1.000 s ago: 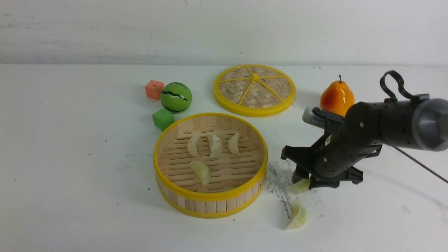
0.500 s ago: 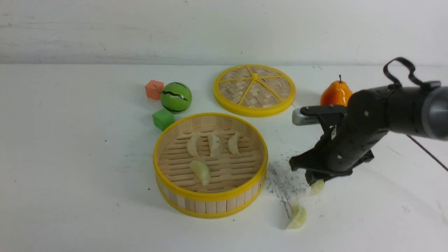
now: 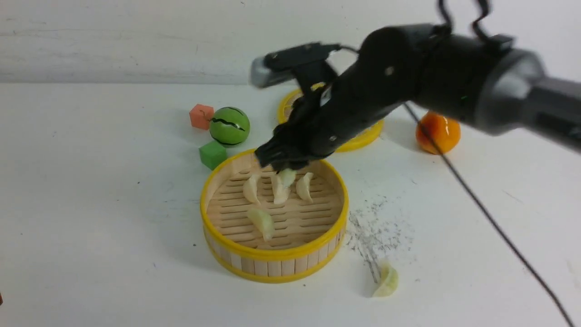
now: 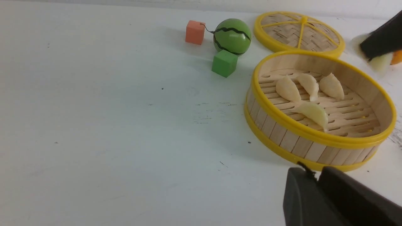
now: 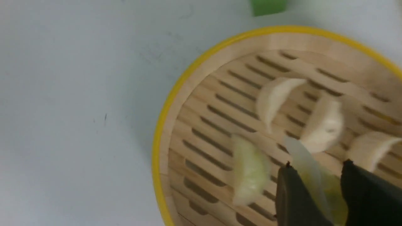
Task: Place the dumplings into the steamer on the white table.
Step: 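Place the dumpling in the bamboo steamer basket with the right gripper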
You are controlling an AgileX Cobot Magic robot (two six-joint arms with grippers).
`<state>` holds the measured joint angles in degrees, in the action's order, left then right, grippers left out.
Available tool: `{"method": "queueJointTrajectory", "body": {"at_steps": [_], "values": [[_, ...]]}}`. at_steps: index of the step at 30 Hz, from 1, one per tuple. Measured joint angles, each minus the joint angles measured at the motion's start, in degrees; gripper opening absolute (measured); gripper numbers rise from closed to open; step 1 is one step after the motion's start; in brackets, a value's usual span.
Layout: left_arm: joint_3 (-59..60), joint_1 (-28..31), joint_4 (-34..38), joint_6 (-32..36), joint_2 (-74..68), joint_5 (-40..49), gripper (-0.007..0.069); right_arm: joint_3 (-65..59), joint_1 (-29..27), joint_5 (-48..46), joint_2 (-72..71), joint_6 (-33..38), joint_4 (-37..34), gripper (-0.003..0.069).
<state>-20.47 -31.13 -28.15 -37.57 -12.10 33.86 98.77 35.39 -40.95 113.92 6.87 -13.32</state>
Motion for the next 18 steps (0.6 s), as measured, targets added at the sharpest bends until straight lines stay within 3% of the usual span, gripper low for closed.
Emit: {"method": "queueJointTrajectory", "body": {"at_steps": [6,13,15,18], "values": [[0.0,0.0,0.0,0.1,0.0,-0.2,0.0070,0.5,0.1,-1.3,8.3,0.5,4.7,0.0194],[0.0,0.0,0.0,0.1,0.0,-0.2,0.0075,0.7,0.1,-0.4,8.9,0.5,5.0,0.0194],[0.0,0.0,0.0,0.1,0.0,-0.2,0.0076,0.8,0.1,-0.1,8.9,0.3,5.0,0.0212],[0.0,0.0,0.0,0.1,0.0,-0.2,0.0080,0.8,0.1,-0.1,8.9,-1.2,5.2,0.0307]]}}
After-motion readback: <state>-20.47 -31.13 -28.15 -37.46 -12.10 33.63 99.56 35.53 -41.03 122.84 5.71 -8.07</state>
